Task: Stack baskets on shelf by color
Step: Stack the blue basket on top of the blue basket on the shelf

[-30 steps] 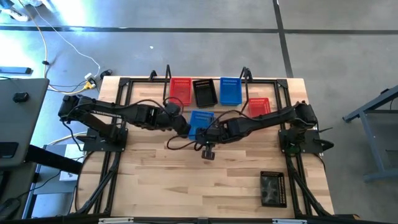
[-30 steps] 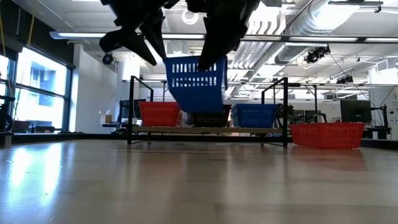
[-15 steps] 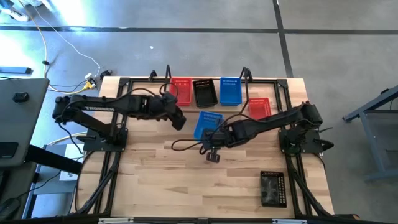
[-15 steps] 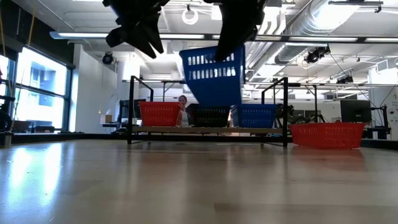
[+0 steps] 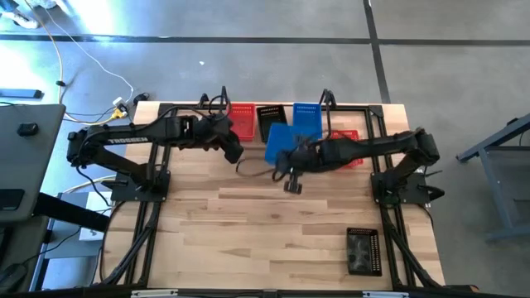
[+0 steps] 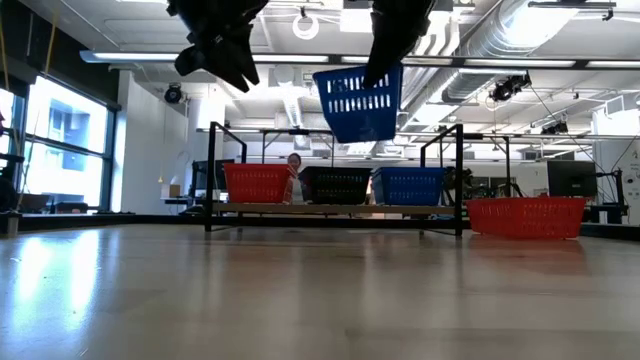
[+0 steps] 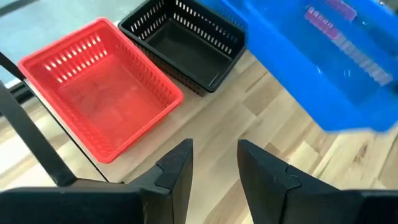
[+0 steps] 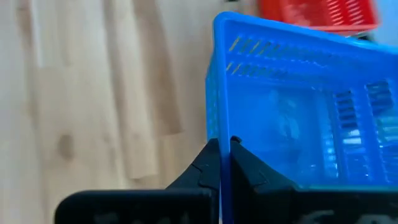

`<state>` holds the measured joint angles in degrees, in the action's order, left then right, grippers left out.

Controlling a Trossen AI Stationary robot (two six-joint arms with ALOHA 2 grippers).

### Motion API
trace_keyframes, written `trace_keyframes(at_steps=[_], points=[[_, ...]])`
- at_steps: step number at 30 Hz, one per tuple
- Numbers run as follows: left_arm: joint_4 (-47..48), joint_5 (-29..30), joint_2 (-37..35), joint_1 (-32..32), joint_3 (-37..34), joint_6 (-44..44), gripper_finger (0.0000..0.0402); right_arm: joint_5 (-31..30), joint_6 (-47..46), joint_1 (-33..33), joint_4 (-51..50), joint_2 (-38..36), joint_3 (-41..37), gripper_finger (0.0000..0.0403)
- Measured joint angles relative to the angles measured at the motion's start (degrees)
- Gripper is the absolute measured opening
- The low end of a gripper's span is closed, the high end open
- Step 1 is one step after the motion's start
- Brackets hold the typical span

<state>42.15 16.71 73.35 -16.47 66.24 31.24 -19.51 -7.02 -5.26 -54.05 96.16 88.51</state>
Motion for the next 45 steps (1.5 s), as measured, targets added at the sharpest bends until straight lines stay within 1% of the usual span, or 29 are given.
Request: trace_keyframes(at_steps=[4,8,11,14,20,27,32,37,45], points=[[0.0,-2.4,0.0,-1.9,0.0,-1.8,0.0115,0.0,6.8,4.7,-0.1,-3.3,0.0,0.0],[0.0,-2.4,0.0,-3.8,0.0,-2.1,0.0115,0.0,12.9,9.7,0.6,-7.3,-0.4,0.0],[0.0,-2.4,0.0,-5.1,0.0,-2.1,0.0115,0.0,16.7,13.3,2.1,-10.9,-2.2,0.0],[0.0,-2.4,0.0,-6.4,0.0,-2.1,0.0115,2.0,20.2,16.9,5.8,-14.5,-6.5,0.0],[0.0,-2.4,0.0,-8.7,0.0,-1.4,0.0115,8.9,27.9,22.9,14.9,-20.1,-17.1,0.0],[-0.1,-2.4,0.0,-10.4,0.0,0.1,0.0115,12.7,35.3,27.2,16.8,-20.8,-23.5,0.0],[-0.1,-2.4,0.0,-10.6,0.0,0.2,0.0115,13.3,39.0,29.2,19.0,-20.8,-26.9,0.0],[-0.1,-2.3,0.0,-10.6,0.0,1.6,0.0115,13.7,39.6,30.5,20.5,-20.8,-29.7,0.0],[-0.1,-2.1,0.1,-10.6,0.0,1.8,0.0115,14.0,41.1,31.6,21.9,-20.8,-31.9,0.0]])
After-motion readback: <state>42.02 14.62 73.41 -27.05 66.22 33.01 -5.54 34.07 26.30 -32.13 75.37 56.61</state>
